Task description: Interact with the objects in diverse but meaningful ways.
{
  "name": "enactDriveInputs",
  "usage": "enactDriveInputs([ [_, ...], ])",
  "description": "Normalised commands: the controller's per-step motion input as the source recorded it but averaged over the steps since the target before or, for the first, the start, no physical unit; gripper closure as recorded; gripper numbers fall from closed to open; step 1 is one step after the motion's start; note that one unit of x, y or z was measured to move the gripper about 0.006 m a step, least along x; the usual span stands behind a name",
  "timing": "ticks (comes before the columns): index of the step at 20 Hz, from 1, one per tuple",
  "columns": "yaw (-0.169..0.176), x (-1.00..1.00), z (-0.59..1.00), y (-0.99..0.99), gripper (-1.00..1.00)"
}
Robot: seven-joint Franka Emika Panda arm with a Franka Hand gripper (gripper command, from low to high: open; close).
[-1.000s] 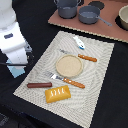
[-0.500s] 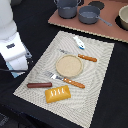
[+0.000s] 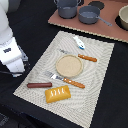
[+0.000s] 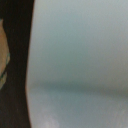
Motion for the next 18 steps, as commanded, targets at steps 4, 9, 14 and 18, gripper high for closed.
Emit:
enactDriveInputs([
  [4,0.033,0.00,-0.04,0.00,1.00],
  [9,0.025,0.00,-0.02,0.00,1.00],
  [14,0.027,0.00,-0.03,0.00,1.00],
  [18,0.003,0.45,0.71,0.05,1.00],
])
